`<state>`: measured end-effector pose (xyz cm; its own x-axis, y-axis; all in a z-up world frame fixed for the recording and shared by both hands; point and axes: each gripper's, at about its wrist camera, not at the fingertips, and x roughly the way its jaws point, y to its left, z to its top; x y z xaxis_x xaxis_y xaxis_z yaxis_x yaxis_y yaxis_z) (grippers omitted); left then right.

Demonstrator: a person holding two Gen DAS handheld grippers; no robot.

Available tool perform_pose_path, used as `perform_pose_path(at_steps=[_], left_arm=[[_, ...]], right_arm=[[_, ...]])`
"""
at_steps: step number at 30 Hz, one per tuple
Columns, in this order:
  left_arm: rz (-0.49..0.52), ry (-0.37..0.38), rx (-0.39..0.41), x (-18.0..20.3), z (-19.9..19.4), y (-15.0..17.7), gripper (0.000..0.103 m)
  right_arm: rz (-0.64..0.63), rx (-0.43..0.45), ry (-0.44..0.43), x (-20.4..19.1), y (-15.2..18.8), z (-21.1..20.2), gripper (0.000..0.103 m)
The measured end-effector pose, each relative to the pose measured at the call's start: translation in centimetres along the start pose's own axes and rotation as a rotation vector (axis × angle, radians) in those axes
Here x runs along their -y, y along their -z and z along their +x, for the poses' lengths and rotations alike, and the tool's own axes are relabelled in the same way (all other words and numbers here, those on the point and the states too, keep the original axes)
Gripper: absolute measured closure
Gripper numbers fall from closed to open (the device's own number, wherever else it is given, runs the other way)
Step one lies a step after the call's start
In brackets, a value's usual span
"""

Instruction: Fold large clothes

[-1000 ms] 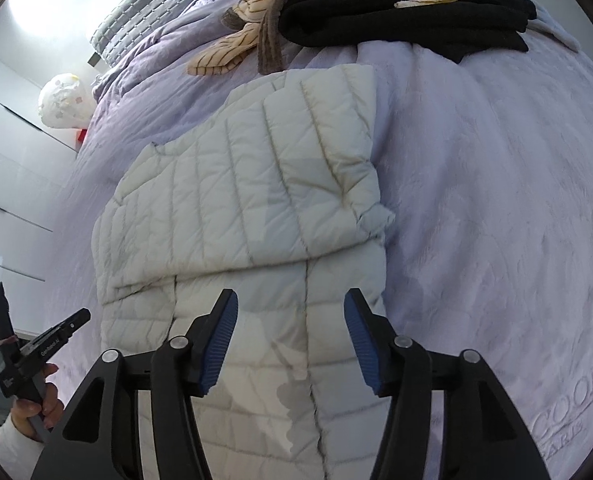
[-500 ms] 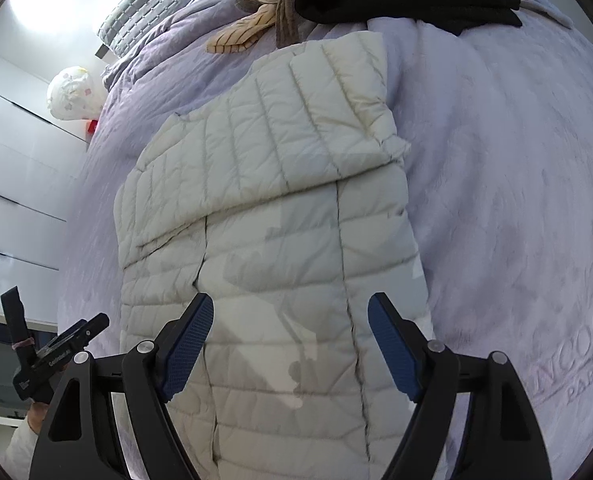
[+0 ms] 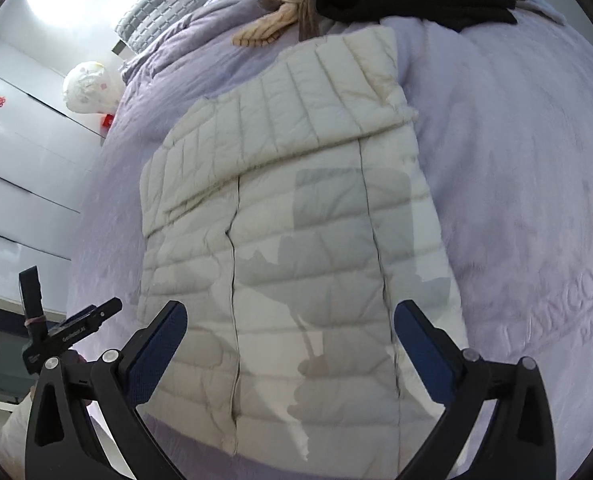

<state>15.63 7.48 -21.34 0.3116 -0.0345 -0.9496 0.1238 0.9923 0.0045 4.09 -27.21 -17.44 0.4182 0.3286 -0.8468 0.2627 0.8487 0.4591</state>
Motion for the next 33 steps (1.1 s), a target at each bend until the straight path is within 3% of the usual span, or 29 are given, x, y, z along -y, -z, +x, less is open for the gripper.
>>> perform_pose_path(at_steps=[10, 17, 22, 29, 33], left_arm=[[0.066, 0.024, -0.025, -1.0, 0.8, 1.2, 0.001], [0.103, 0.138, -0.073, -2.7, 2.3, 2.9, 0.001], [0.075, 0.214, -0.145, -4.3, 3.9, 4.9, 0.001], [0.02, 0.329, -0.221, -5.2, 4.0, 7.2, 0.001], [0.006, 0.39, -0.259, -4.9, 3.8, 7.5, 0.001]], right_arm=[[0.143, -0.039, 0.092, 2.7, 2.6, -0.2, 0.0], [0.285, -0.042, 0.095, 5.2, 4.9, -0.1, 0.0], [0.383, -0.032, 0.102, 7.7, 6.7, -0.7, 0.0], [0.48, -0.016, 0.058, 10.5, 8.3, -1.4, 0.0], [0.549, -0.015, -0.017, 11.6, 9.5, -1.3, 0.0]])
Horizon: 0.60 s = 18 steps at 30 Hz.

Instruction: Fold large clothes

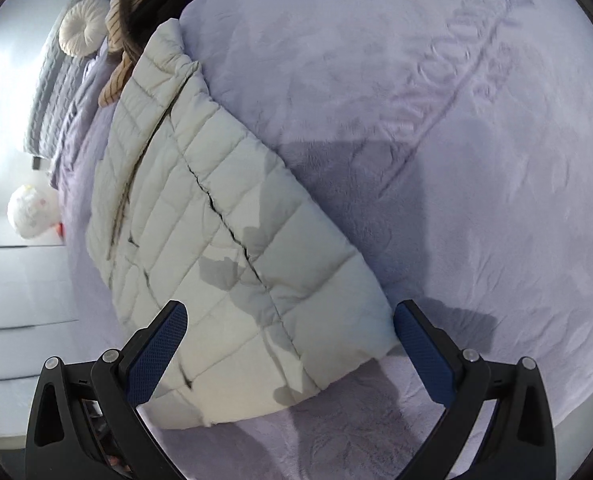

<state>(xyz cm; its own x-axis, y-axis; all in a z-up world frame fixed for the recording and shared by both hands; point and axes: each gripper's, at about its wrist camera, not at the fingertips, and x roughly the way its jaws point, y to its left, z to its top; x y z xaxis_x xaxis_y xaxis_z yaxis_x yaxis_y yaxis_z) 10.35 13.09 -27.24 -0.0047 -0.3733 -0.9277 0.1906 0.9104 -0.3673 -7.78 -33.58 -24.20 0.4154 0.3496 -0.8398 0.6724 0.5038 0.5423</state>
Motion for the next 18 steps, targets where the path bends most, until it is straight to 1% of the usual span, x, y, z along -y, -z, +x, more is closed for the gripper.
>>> perform_pose_path(at_steps=[3, 5, 6, 9, 12, 16, 17, 18], left_arm=[[-0.018, 0.06, -0.025, 0.4, 0.5, 0.1, 0.001], [-0.031, 0.082, -0.045, 0.7, 1.2, 0.1, 0.001], [-0.037, 0.091, -0.051, 0.9, 1.3, -0.4, 0.001], [-0.056, 0.135, -0.073, 1.4, 2.1, -0.5, 0.001], [-0.062, 0.155, -0.094, 2.1, 2.6, -0.4, 0.001], [-0.074, 0.153, -0.117, 2.5, 2.8, -0.3, 0.001], [-0.081, 0.151, -0.117, 2.6, 2.7, -0.2, 0.008], [-0.087, 0.146, -0.118, 2.5, 2.7, -0.2, 0.022]], right_arm=[[0.012, -0.057, -0.05, 0.4, 0.5, 1.1, 0.0], [0.016, -0.093, -0.086, 0.3, 0.8, 1.9, 0.0], [0.017, -0.109, -0.107, 0.2, 0.9, 2.3, 0.0], [0.021, -0.151, -0.187, -0.3, 1.3, 3.6, 0.0], [0.025, -0.171, -0.256, -1.0, 1.6, 4.6, 0.0], [0.054, -0.156, -0.292, -1.2, 1.5, 5.3, 0.001], [0.071, -0.154, -0.307, -1.0, 1.5, 5.4, 0.002], [0.087, -0.153, -0.313, -1.0, 1.4, 5.5, 0.01]])
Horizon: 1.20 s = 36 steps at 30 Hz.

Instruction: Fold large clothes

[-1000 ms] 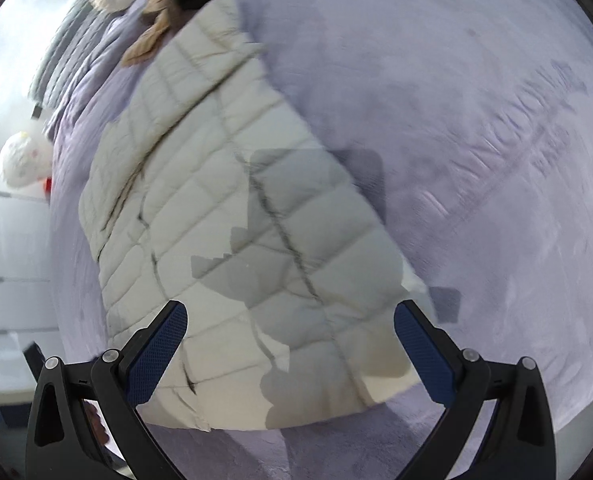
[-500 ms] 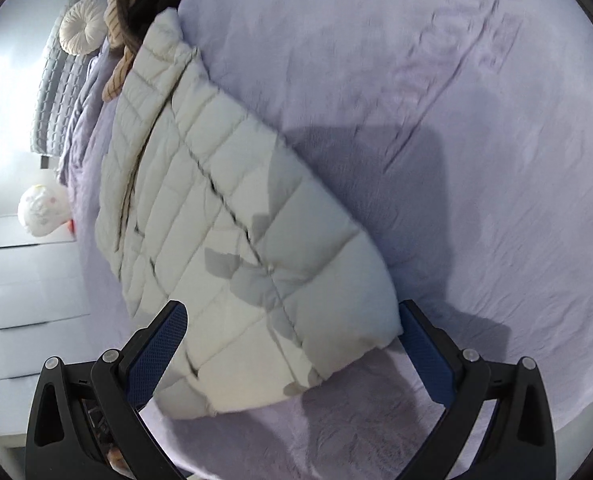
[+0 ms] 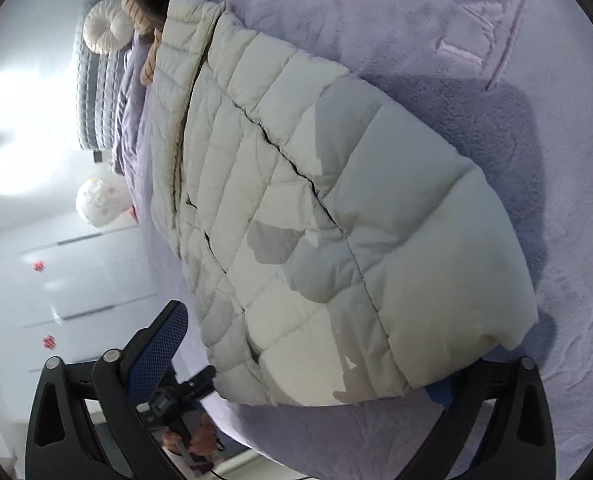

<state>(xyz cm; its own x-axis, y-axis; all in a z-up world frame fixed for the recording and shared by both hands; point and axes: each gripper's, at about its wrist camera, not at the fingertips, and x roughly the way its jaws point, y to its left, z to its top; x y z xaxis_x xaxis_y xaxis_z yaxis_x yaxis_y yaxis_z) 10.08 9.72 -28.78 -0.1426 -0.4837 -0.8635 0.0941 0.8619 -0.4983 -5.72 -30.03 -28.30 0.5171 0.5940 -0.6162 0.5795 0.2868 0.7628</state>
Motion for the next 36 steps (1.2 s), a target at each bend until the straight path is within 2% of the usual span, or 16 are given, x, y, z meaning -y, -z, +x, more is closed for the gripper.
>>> perform_pose_path(at_steps=[1, 2, 3, 5, 6, 8, 13, 18, 22, 26, 30, 34, 36], left_arm=[[-0.009, -0.013, -0.008, -0.1, 0.2, 0.0, 0.028], [-0.02, -0.022, -0.015, -0.2, 0.3, 0.0, 0.04], [-0.034, -0.015, -0.018, -0.4, 0.4, 0.0, 0.059], [-0.05, 0.033, -0.017, -0.9, 0.3, 0.1, 0.087], [-0.056, 0.051, -0.01, -0.9, 0.0, 0.1, 0.089], [-0.028, 0.084, 0.016, -0.2, -1.2, 0.4, 0.091], [0.01, 0.188, 0.1, 1.4, -5.5, -0.1, 0.091], [0.035, 0.216, 0.228, 3.3, -10.5, -3.3, 0.091], [0.07, 0.241, 0.336, 5.3, -14.3, -7.7, 0.091], [0.102, 0.188, 0.407, 6.6, -16.1, -12.7, 0.091], [0.101, 0.114, 0.458, 7.8, -15.5, -18.6, 0.091], [0.088, 0.067, 0.466, 8.5, -13.5, -24.4, 0.091], [0.056, 0.069, 0.458, 7.8, -12.0, -26.6, 0.091]], right_arm=[[0.012, -0.002, -0.002, 0.2, 0.0, -0.1, 0.029], [0.025, -0.009, -0.006, 0.3, -0.1, 0.1, 0.042], [0.041, -0.02, -0.01, 0.6, -0.1, 0.2, 0.066], [0.06, -0.04, -0.03, 0.9, -0.3, 0.7, 0.083], [0.048, -0.047, -0.04, 0.7, -0.3, 0.8, 0.09], [0.011, -0.055, -0.067, -0.3, -0.6, 0.7, 0.092], [-0.112, -0.067, -0.198, -4.9, -1.9, -0.5, 0.093], [-0.226, -0.051, -0.258, -10.9, -4.8, -0.7, 0.093], [-0.317, -0.035, -0.286, -15.8, -7.8, -0.4, 0.093], [-0.404, -0.007, -0.285, -21.1, -12.4, 0.1, 0.093], [-0.415, 0.025, -0.251, -24.9, -17.3, 2.3, 0.093], [-0.428, 0.048, -0.189, -27.1, -21.8, 5.2, 0.093], [-0.419, 0.048, -0.164, -26.6, -23.8, 6.0, 0.093]])
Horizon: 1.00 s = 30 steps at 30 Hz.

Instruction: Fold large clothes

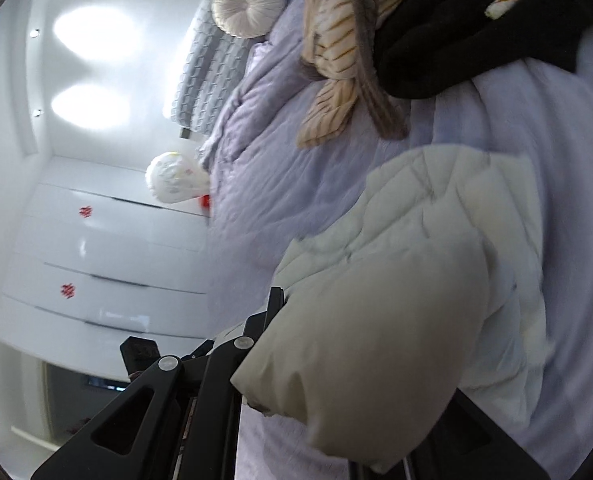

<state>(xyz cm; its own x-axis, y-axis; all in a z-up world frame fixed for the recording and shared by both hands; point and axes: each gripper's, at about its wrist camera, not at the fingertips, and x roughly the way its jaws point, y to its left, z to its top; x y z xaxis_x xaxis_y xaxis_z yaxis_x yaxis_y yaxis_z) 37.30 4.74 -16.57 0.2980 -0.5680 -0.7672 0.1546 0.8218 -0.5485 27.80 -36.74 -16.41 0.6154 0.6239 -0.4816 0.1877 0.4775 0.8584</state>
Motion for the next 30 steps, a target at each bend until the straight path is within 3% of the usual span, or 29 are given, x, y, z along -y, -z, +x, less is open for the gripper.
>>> perform_pose_path(at_steps=[8, 10, 12, 14, 15, 17, 18, 19, 23, 26, 28, 30], left_arm=[[-0.051, -0.139, -0.075, -2.4, 6.4, -1.3, 0.09], [-0.029, -0.166, -0.077, -2.2, 6.5, -1.0, 0.074], [0.007, -0.194, -0.059, -1.7, 6.0, -0.8, 0.038], [0.044, -0.229, -0.04, -1.0, 5.2, -0.6, 0.027], [0.064, -0.253, -0.032, -0.7, 4.8, -0.5, 0.027], [0.093, -0.305, -0.013, -0.2, 3.8, -0.5, 0.027], [0.098, -0.311, -0.003, -0.1, 3.1, -0.5, 0.027], [0.104, -0.316, 0.023, 0.2, 2.1, -0.5, 0.027], [0.107, -0.309, 0.121, 1.0, -1.2, -0.5, 0.027], [0.131, -0.281, 0.133, 1.7, -1.7, -0.3, 0.027], [0.153, -0.282, 0.118, 2.1, -0.7, -0.1, 0.027], [0.164, -0.311, 0.101, 2.3, 1.3, -0.1, 0.027]], right_arm=[[0.041, -0.031, 0.112, 5.3, -2.2, 4.3, 0.093], [0.063, -0.033, 0.12, 5.9, -2.3, 4.7, 0.093], [0.059, -0.034, 0.127, 5.9, -2.3, 4.7, 0.093], [0.048, -0.041, 0.136, 5.7, -2.5, 4.8, 0.09], [0.044, -0.043, 0.142, 5.6, -2.6, 4.8, 0.084], [0.036, -0.039, 0.147, 5.0, -2.7, 4.5, 0.058], [0.029, -0.031, 0.14, 4.6, -2.9, 4.1, 0.037], [0.022, -0.024, 0.135, 4.1, -2.9, 3.7, 0.033], [-0.072, -0.015, 0.146, 1.4, -3.1, 1.6, 0.033], [-0.187, 0.006, 0.279, -0.2, -2.8, 0.1, 0.036], [-0.242, -0.003, 0.366, -0.4, -2.5, 0.0, 0.09], [-0.264, -0.025, 0.438, 0.1, -2.4, 0.5, 0.092]])
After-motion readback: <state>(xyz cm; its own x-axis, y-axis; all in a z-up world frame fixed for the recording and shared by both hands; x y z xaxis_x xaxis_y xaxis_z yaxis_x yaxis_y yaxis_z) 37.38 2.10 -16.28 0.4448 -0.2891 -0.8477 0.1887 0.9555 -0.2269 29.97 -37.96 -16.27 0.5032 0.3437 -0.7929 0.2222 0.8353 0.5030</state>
